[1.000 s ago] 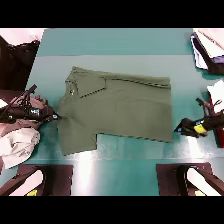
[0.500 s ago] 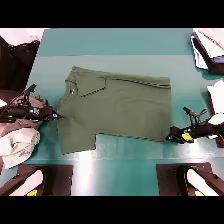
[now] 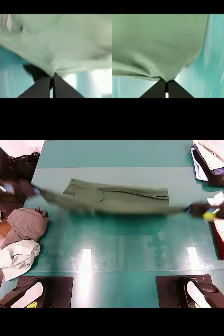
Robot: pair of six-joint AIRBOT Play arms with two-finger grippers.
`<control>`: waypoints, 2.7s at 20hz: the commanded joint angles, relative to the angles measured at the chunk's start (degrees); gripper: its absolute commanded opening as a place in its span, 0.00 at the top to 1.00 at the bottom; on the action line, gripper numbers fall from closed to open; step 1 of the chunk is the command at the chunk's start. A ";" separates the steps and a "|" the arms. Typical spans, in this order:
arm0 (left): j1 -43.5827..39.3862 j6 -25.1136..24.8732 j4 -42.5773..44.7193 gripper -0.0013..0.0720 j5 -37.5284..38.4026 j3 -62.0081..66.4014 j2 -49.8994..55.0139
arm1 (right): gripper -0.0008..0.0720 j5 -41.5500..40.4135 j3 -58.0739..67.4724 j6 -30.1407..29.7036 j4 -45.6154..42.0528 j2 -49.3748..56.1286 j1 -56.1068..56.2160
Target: Fold the shirts.
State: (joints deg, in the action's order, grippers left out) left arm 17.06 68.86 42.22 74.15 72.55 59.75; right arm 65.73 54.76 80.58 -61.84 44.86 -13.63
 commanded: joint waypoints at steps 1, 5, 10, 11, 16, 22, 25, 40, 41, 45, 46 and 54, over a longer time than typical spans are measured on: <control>0.00 0.35 -7.06 0.95 1.51 22.93 -0.04 | 0.96 -6.56 21.51 0.61 0.70 -3.72 0.07; 0.00 3.89 -7.65 0.95 1.25 49.29 -0.04 | 0.96 -4.48 44.39 0.61 0.52 -0.94 0.07; 0.00 7.85 -7.67 0.94 -1.62 57.11 -5.77 | 0.96 7.30 68.78 3.96 -3.13 6.27 0.07; 0.00 7.82 -7.50 0.95 -1.90 57.02 -7.43 | 0.96 8.90 71.10 5.22 -5.16 7.06 0.07; 0.00 7.78 -2.51 0.95 -1.90 55.52 -9.51 | 0.97 10.60 62.86 9.38 -14.78 4.79 0.07; -0.02 9.29 2.16 0.95 2.80 25.14 -6.27 | 0.97 32.76 58.03 10.97 -14.75 21.07 0.07; -2.60 6.93 1.51 0.95 3.06 13.60 0.87 | 0.97 38.03 58.38 10.99 -14.73 33.51 0.07; -11.74 -3.37 -0.79 0.95 -33.55 10.43 29.42 | 0.97 8.17 58.34 10.27 -15.06 59.14 0.31; -11.74 -3.39 -0.52 0.95 -33.59 10.86 29.92 | 0.97 7.76 58.34 10.25 -16.24 59.10 0.37; -11.74 -3.30 4.74 0.95 -27.23 10.93 30.99 | 0.97 15.89 58.18 8.59 -23.93 59.10 1.77; -11.74 -3.30 7.34 0.95 -24.11 10.93 31.08 | 0.97 17.75 57.55 7.74 -24.28 58.95 2.38; -11.74 -2.75 15.08 0.94 -7.91 7.63 32.89 | 0.97 17.44 40.28 8.07 -24.94 53.81 4.04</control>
State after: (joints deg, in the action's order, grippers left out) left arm 5.37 65.87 55.57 61.01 81.76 91.79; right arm 83.85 100.53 88.40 -86.50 100.55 -10.02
